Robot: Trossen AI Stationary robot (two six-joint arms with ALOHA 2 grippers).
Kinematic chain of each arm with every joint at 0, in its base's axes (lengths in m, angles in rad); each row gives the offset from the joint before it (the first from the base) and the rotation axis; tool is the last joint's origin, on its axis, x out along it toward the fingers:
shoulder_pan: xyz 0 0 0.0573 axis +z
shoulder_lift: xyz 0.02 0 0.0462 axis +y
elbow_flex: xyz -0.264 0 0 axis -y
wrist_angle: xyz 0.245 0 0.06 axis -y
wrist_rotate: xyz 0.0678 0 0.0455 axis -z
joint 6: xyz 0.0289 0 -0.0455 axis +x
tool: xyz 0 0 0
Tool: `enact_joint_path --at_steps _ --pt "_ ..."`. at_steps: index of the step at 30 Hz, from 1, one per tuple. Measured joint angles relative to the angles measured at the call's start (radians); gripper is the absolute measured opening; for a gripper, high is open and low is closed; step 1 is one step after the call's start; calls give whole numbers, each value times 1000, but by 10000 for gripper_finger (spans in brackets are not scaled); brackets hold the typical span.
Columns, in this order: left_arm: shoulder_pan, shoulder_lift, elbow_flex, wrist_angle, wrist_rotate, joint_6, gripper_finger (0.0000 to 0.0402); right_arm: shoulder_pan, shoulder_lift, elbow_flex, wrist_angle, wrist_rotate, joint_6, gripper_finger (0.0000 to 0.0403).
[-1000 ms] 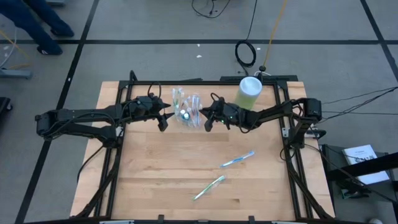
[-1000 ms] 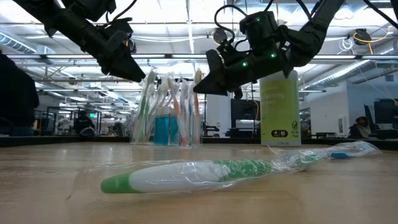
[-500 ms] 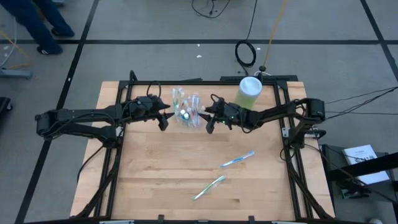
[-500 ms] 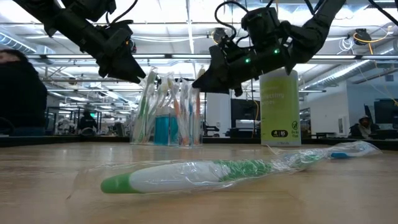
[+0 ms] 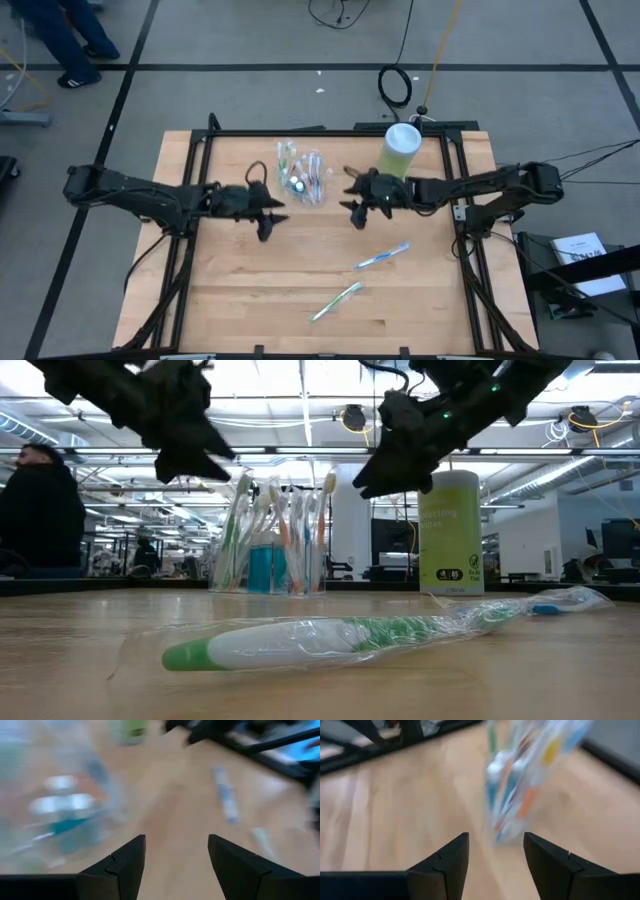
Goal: Pick & Place toothbrushing station
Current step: Put the green toothbrush into the transparent organizer
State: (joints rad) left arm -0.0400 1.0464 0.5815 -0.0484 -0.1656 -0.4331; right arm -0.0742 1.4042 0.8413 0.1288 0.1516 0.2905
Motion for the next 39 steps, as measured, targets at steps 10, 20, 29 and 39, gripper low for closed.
enact_joint_path --at_steps 10,20,29,39 --pt "-265 390 191 205 -3 -136 223 131 -23 0 45 1 -116 177" --pt "-397 883 694 -69 -28 -220 223 144 -30 0 157 6 -63 169" --pt "-407 1149 914 -160 -173 -243 223 210 -30 -18 193 6 -65 169" --pt "-374 1176 925 -169 -151 -216 209 226 -29 -23 228 6 -67 169"
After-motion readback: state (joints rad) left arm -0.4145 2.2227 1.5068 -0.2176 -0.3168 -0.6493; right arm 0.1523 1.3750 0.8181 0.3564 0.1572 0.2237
